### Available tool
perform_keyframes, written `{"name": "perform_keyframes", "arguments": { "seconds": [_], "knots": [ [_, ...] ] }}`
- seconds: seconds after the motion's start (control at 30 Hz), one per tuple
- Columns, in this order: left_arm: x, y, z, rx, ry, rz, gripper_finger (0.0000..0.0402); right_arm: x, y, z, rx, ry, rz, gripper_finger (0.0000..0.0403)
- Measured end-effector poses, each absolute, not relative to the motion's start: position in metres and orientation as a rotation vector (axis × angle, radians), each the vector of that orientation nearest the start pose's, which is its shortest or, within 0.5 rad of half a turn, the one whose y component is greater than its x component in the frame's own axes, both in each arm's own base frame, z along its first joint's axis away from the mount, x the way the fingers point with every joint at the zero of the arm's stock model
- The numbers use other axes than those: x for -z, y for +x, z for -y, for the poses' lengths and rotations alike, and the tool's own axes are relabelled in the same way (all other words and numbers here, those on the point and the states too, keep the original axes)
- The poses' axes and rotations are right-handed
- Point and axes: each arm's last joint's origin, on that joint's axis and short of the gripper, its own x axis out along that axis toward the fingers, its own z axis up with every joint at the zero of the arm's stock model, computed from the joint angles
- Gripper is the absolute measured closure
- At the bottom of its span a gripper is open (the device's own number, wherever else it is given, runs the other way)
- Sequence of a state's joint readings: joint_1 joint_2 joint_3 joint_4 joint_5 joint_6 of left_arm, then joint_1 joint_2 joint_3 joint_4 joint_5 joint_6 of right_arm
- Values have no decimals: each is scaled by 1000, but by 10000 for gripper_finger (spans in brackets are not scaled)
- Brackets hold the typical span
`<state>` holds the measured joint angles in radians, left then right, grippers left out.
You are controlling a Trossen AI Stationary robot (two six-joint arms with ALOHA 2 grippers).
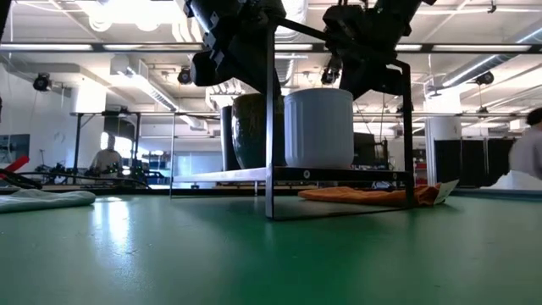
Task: Stack small to large cups/mugs on shelf
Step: Put the blue mug on the shelf
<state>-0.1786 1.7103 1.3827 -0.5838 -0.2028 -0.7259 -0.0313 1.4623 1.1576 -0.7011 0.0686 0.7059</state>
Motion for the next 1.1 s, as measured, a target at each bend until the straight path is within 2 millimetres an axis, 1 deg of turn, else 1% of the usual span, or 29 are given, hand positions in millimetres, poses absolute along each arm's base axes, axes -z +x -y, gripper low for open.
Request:
{"name": "perform_keyframes", "arguments": {
  "seconds": [0.3, 0.47, 0.8, 1.0, 1.1],
  "knots": [
    [-267, 362, 57, -374, -482, -822, 396, -249, 309, 9, 387, 653, -998, 394],
    [-267, 363, 57, -370, -456, -816, 396, -249, 309, 7, 330, 688, -1021, 394],
    [-269, 367, 51, -372, -423, -774, 396, -250, 297, 1, 278, 719, -1132, 394],
    [-268, 366, 51, -373, -420, -786, 396, -251, 296, -1, 274, 713, -1131, 394],
    [-269, 363, 55, -370, -414, -806, 396, -255, 293, -1, 263, 700, -1127, 394]
  ]
}}
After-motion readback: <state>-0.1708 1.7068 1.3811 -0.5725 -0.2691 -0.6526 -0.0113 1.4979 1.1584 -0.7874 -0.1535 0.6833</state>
